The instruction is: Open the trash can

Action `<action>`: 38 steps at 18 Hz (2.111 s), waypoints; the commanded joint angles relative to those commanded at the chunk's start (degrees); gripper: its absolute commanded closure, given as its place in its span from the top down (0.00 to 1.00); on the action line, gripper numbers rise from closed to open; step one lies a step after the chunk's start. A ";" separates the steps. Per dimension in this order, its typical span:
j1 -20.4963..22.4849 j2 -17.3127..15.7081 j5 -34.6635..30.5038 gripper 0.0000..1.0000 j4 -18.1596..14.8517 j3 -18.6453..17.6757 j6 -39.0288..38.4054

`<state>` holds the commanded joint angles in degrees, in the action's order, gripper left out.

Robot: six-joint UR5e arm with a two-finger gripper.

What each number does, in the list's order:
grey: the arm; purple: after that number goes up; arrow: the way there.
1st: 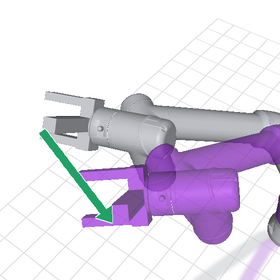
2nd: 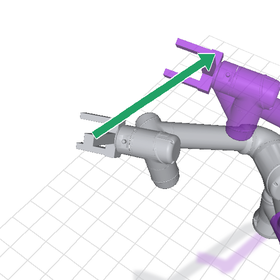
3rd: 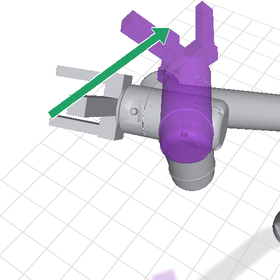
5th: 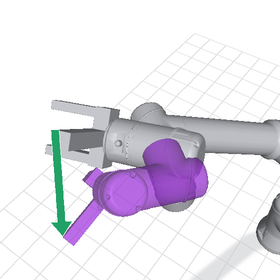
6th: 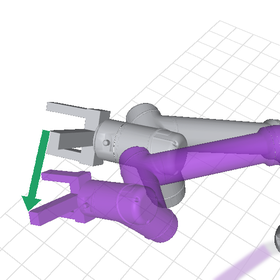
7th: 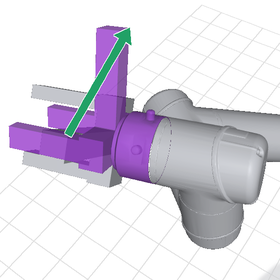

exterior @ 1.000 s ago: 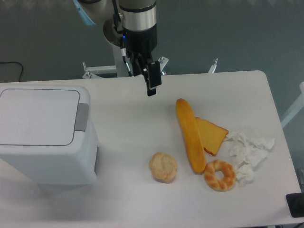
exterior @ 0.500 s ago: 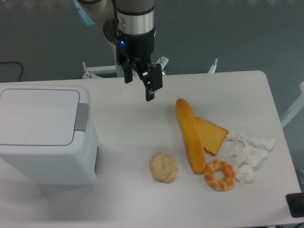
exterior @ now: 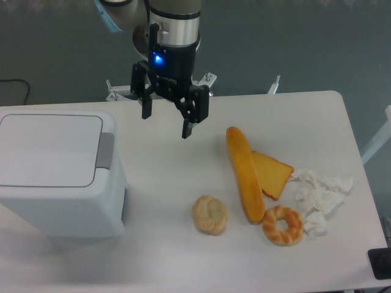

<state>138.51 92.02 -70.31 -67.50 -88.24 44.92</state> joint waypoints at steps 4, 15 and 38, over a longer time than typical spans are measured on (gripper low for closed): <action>0.00 0.97 0.18 1.00 0.53 0.18 -2.98; 0.26 2.29 3.95 1.00 3.34 0.35 -13.00; 0.26 3.08 9.13 1.00 3.52 -0.88 -23.30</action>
<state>138.78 95.10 -61.18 -63.99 -89.12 21.62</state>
